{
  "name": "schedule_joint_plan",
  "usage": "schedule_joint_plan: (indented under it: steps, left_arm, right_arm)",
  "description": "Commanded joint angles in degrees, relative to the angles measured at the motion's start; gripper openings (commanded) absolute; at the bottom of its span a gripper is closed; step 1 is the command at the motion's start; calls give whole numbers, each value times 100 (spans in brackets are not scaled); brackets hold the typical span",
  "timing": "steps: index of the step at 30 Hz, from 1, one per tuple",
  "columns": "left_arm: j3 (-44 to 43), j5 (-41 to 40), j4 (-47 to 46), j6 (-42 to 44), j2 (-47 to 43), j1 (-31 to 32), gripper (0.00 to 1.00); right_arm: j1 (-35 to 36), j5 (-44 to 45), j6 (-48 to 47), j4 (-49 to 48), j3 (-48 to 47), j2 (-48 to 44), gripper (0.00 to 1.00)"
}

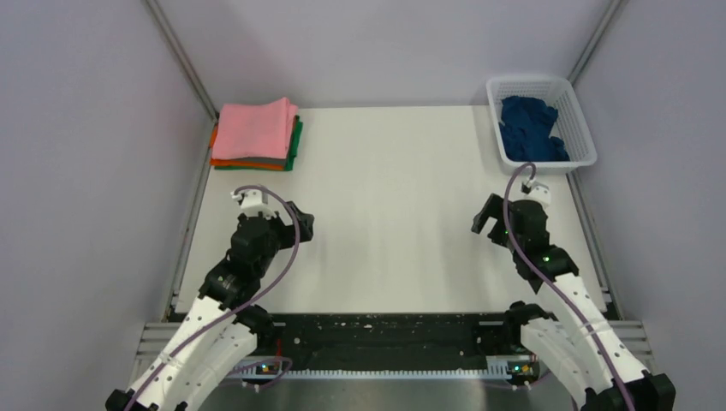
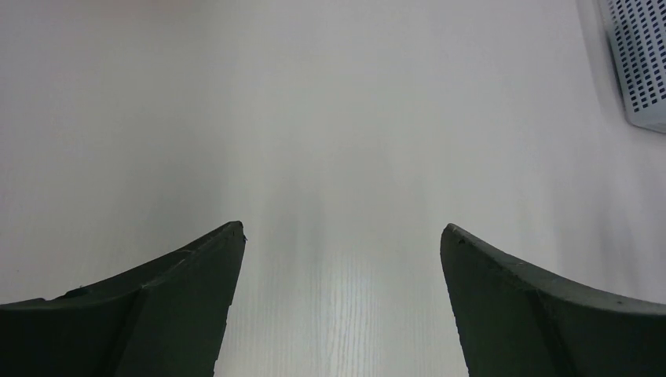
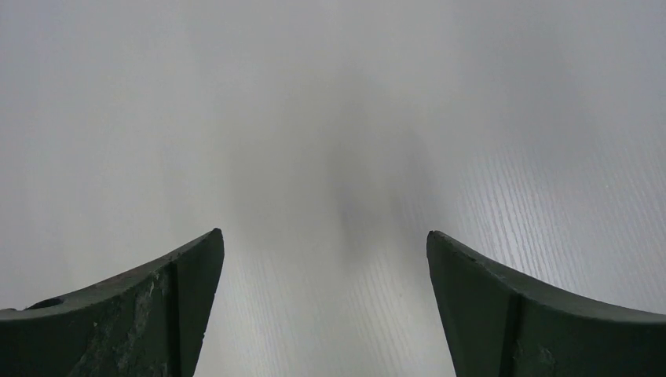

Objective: Fold and stack the t-shirts
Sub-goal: Grab crumpled tshirt from bin with the right arm

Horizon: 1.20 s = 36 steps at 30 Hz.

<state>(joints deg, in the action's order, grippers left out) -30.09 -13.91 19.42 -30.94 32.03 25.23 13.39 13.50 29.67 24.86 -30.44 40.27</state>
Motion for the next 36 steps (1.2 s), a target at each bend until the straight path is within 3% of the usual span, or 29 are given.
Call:
schedule_joint_plan:
  steps: [1,6,9,15,22,31,36]
  left_arm:
    - [29,122,-351,41,41,-15,99]
    - [13,161,-364,35,69,-10,99]
    - [48,111,-381,35,77,-15,99]
    - [102,-4,-473,53,234,-14,99]
    - [82,-158,-556,73,603,-11,99]
    - [82,-164,-693,81,1017,-16,99]
    - [30,-259,-611,52,1170,-25,99]
  right_arm:
    - [5,128,22,-418,-452,179,99]
    - [6,956,-143,-1136,-1127,726,99]
    - [-87,1280,-458,-1264,-2085,1570,99]
    - [-1112,529,-480,-1433,-3881,3849,99]
    - [-1957,544,-399,-1157,-6230,6465,92]
    - [-2365,177,-728,-955,-9814,9968,91]
    - [-2371,55,-690,-1115,-10459,10970,90]
